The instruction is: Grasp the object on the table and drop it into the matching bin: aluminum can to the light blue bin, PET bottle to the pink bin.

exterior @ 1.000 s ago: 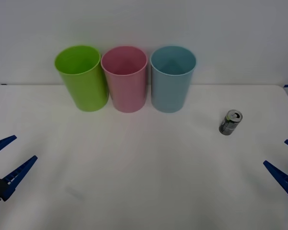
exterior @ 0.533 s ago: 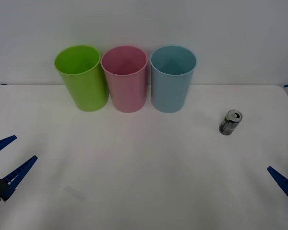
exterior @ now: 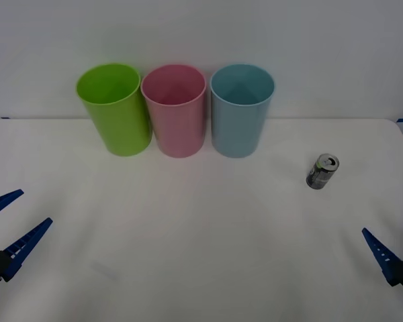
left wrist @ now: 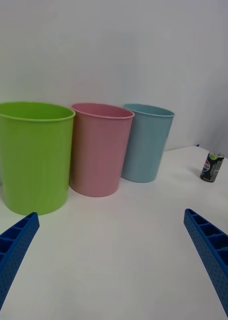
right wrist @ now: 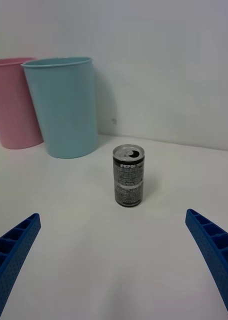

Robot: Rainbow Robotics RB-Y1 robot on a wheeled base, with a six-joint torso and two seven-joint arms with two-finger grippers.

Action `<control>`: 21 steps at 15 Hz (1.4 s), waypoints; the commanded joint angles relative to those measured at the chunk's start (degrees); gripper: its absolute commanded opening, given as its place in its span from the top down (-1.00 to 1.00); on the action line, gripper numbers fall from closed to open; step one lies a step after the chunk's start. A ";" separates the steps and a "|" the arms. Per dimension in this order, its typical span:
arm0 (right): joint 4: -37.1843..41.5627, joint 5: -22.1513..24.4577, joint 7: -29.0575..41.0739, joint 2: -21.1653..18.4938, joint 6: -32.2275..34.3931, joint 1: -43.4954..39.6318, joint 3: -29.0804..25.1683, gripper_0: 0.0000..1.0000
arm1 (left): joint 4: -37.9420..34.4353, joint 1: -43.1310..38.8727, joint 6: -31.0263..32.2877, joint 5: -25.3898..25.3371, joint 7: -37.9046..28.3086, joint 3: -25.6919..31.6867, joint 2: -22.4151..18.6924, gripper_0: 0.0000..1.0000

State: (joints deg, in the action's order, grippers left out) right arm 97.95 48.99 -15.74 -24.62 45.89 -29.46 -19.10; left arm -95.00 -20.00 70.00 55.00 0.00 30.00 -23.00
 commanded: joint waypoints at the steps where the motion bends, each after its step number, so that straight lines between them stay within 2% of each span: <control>1: -1.63 -0.74 -0.52 0.01 -3.26 1.16 2.40 -1.00 | 0.00 0.00 0.00 0.00 0.00 0.00 0.00 -1.00; 7: -9.62 0.49 -2.27 3.35 -4.14 8.01 4.07 -1.00 | 0.00 0.00 0.00 0.00 0.00 0.00 0.00 -1.00; 16: -10.94 3.48 -4.38 8.88 -16.53 14.08 8.64 -1.00 | 0.00 0.00 0.00 0.00 0.00 0.00 0.00 -1.00; 21: -15.86 6.03 -4.56 11.08 -18.29 20.05 8.55 -1.00 | 0.00 0.00 0.00 0.00 0.00 0.00 0.00 -1.00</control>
State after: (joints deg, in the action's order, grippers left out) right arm 82.43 54.60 -20.24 -13.80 28.11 -10.09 -10.54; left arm -95.00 -20.00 70.00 55.00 0.00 30.00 -23.00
